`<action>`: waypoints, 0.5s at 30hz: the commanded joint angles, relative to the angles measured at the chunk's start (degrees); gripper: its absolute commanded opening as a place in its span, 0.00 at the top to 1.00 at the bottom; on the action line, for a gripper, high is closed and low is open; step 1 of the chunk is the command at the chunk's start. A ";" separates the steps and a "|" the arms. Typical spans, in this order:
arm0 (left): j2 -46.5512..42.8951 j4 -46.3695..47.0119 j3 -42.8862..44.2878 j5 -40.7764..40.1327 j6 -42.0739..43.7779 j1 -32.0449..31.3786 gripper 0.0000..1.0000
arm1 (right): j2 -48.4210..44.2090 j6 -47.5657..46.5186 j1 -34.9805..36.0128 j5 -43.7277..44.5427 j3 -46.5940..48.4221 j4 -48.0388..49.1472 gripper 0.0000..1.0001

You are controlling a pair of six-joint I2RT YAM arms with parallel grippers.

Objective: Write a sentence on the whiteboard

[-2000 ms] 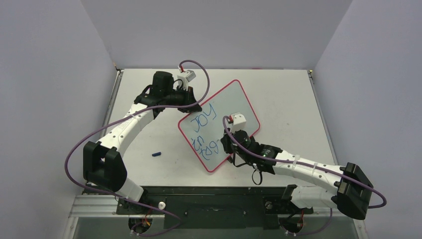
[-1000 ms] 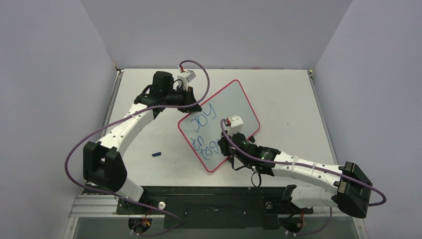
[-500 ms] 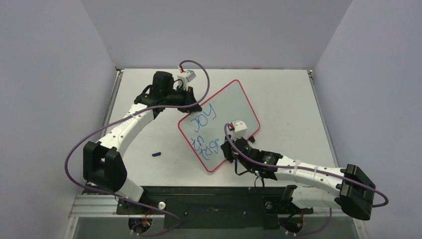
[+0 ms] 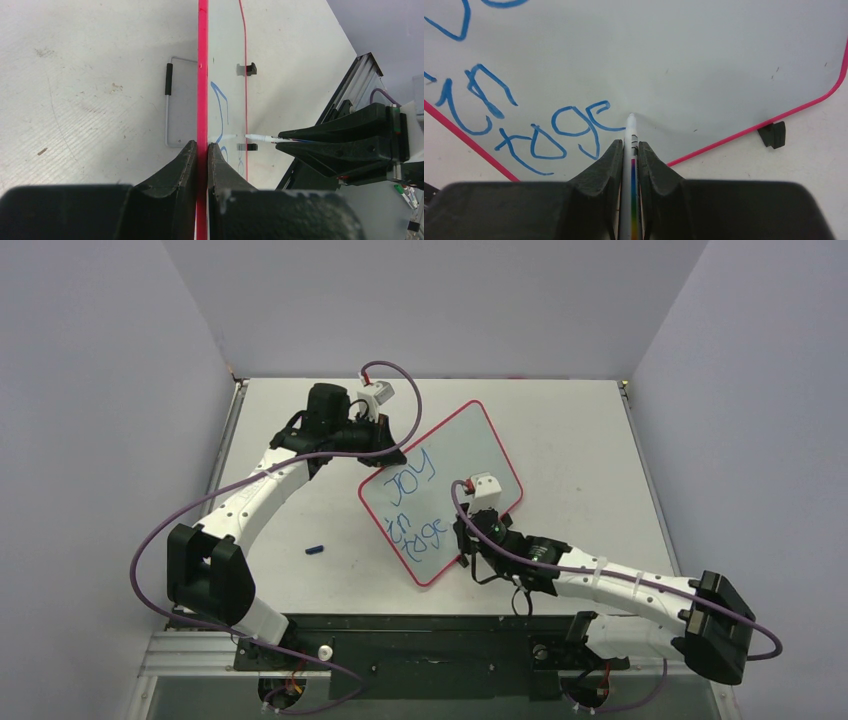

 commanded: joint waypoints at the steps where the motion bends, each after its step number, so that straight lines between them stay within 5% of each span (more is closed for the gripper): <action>1: -0.55 2.66 1.16 -1.16 2.66 0.00 1.00 | -1.94 -1.78 -1.40 1.67 4.46 -0.61 1.00; 15: -0.82 2.48 1.24 -1.29 2.75 0.05 1.00 | -3.61 -1.78 -6.84 -9.10 3.45 3.91 1.00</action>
